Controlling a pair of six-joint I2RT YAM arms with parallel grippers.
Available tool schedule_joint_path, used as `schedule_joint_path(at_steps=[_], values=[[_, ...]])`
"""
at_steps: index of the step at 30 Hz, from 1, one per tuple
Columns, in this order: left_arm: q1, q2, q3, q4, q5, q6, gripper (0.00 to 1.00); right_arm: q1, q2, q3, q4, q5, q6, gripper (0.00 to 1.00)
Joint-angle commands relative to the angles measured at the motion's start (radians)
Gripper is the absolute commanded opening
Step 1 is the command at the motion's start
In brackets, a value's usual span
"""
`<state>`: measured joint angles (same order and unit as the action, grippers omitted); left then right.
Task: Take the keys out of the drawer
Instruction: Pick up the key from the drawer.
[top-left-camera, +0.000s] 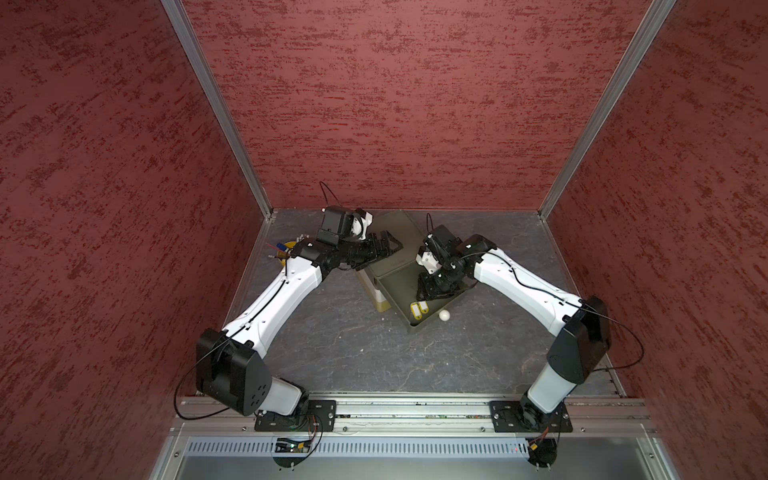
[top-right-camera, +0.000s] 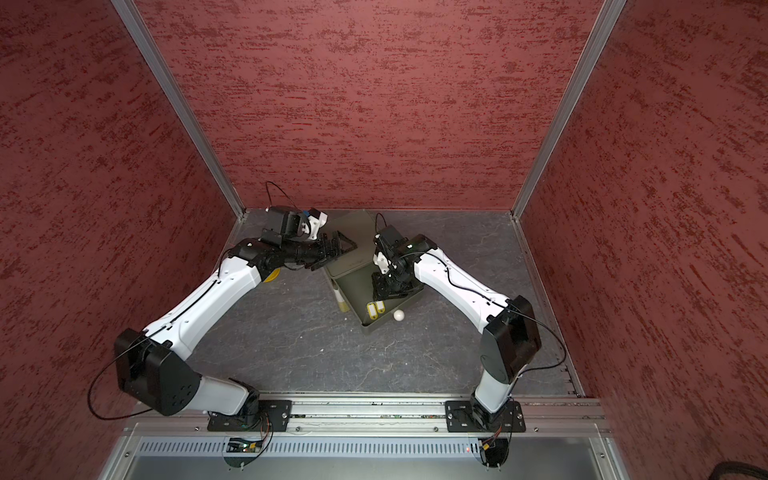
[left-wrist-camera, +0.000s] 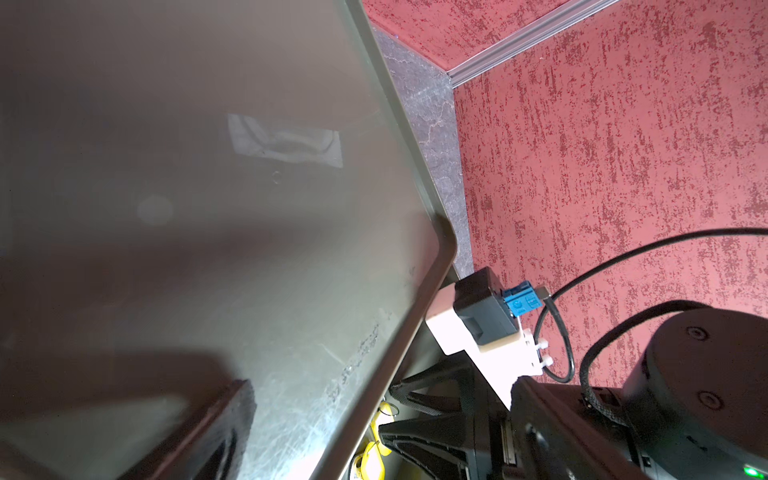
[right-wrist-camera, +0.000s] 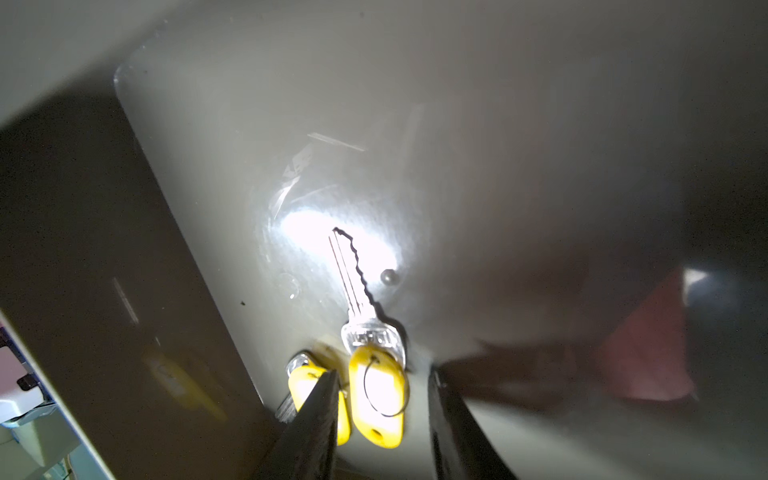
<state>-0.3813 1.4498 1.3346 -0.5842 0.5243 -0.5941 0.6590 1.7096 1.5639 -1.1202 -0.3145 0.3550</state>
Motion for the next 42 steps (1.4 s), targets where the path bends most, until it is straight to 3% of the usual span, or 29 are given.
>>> schedule_joint_path(at_steps=[1, 30, 42], values=[[0.008, 0.006, -0.008, 0.0, 0.022, 0.017, 1.0, -0.004, 0.025, -0.005, 0.049, -0.017, 0.004, 0.36], [0.014, 0.012, -0.023, 0.006, 0.03, 0.007, 1.0, -0.004, -0.031, -0.031, 0.089, 0.044, 0.021, 0.02], [0.007, 0.009, -0.02, 0.007, 0.029, 0.001, 1.0, -0.004, -0.093, -0.021, 0.092, 0.118, 0.03, 0.0]])
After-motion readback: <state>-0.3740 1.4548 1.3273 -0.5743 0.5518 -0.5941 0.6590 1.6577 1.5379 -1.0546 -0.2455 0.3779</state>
